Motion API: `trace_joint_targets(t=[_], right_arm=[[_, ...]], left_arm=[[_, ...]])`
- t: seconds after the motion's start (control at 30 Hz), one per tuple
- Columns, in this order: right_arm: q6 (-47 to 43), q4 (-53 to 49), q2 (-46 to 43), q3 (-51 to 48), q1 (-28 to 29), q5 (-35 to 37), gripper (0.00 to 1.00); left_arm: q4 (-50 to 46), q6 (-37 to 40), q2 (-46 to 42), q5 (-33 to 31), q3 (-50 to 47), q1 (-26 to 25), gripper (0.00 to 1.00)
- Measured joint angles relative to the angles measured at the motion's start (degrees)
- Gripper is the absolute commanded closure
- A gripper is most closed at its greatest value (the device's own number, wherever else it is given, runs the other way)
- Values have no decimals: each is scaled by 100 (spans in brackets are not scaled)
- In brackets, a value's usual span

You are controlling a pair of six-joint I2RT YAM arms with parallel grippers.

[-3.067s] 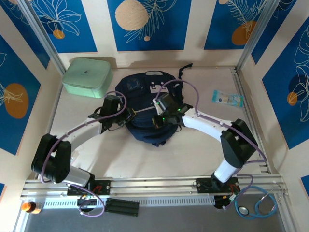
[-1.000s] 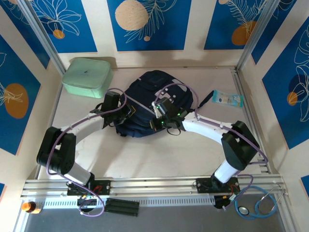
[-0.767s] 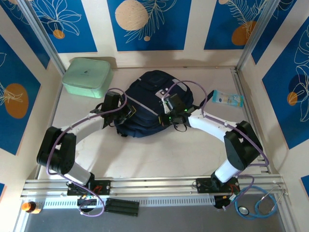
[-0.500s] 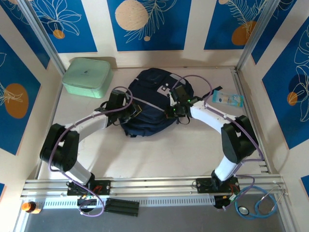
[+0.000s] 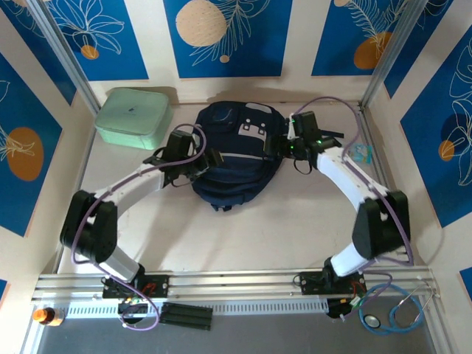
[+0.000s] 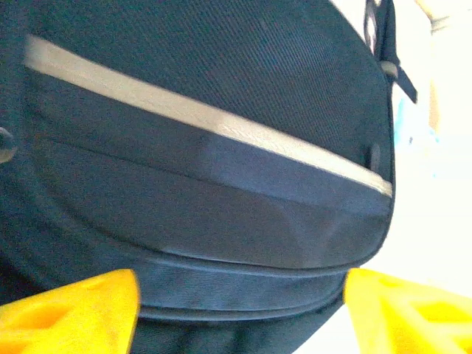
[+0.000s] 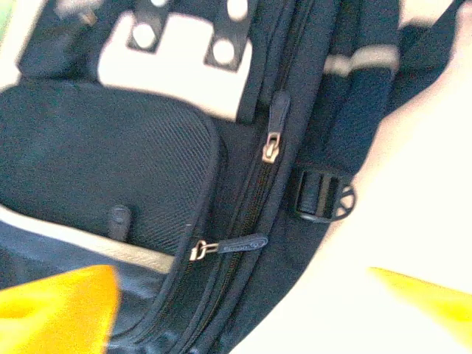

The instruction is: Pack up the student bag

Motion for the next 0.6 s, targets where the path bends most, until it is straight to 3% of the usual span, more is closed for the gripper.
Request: trace_joint_targets(t=[0.1, 0.2, 0.33, 0.43, 0.6], right_arm=[[-114, 323, -835, -358, -87, 385, 1], [-109, 715, -1526, -879, -280, 883, 1], [90, 1051, -1906, -1631, -693, 1578, 1], [280, 1279, -1906, -2236, -986, 2000, 1], [313, 1921, -1880, -3322, -1220, 2247, 1]], left_arm=[[-503, 693, -466, -905, 155, 92, 0], [-645, 1270, -1038, -2094, 59, 122, 0], [-101, 2015, -1851, -3648, -835, 293, 0], [444, 2439, -2052, -4503, -1681, 507, 0], [1394, 3029, -2041, -5327, -2857, 914, 0]])
